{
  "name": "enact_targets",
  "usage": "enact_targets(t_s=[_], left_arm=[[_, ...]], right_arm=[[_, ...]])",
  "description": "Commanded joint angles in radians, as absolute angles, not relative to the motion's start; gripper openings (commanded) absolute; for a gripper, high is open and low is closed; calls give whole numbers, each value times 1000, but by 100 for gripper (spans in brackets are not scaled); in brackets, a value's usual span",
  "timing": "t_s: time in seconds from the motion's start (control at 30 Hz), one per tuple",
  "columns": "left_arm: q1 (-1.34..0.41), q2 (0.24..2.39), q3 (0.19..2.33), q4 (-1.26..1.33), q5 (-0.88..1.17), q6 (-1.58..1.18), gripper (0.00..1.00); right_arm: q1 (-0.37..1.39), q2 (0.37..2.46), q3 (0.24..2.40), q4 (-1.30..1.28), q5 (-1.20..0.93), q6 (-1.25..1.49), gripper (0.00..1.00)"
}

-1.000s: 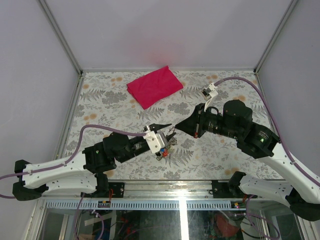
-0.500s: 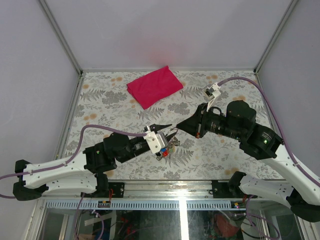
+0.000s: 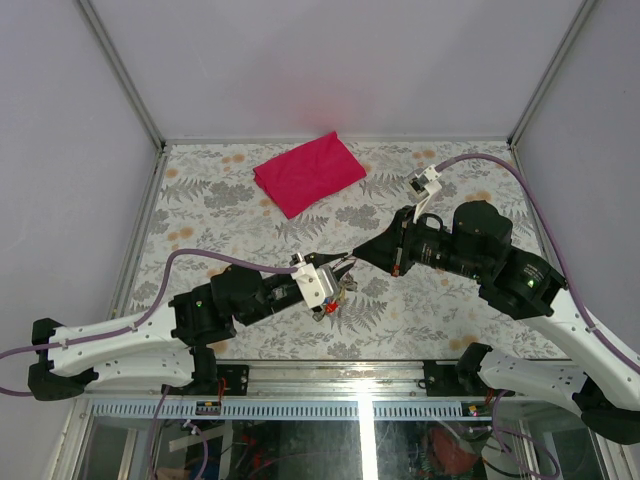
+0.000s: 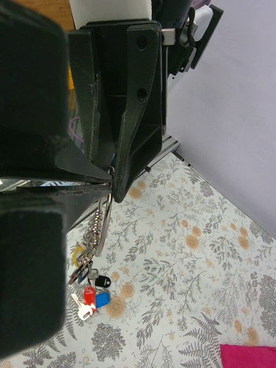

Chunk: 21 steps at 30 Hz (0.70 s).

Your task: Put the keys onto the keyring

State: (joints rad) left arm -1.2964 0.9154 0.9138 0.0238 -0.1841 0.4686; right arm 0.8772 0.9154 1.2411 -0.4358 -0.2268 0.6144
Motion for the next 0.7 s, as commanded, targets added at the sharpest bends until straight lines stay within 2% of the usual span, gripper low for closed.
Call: enact_targets(t_s=[0.0, 0.67], left_arm=[[-1303, 916, 929, 92, -173, 468, 24], [-1304, 924, 938, 101, -182, 465, 28]], right_arm=[[881, 897, 1290, -368, -227, 625, 0], [880, 905, 1271, -371, -241, 619, 0]])
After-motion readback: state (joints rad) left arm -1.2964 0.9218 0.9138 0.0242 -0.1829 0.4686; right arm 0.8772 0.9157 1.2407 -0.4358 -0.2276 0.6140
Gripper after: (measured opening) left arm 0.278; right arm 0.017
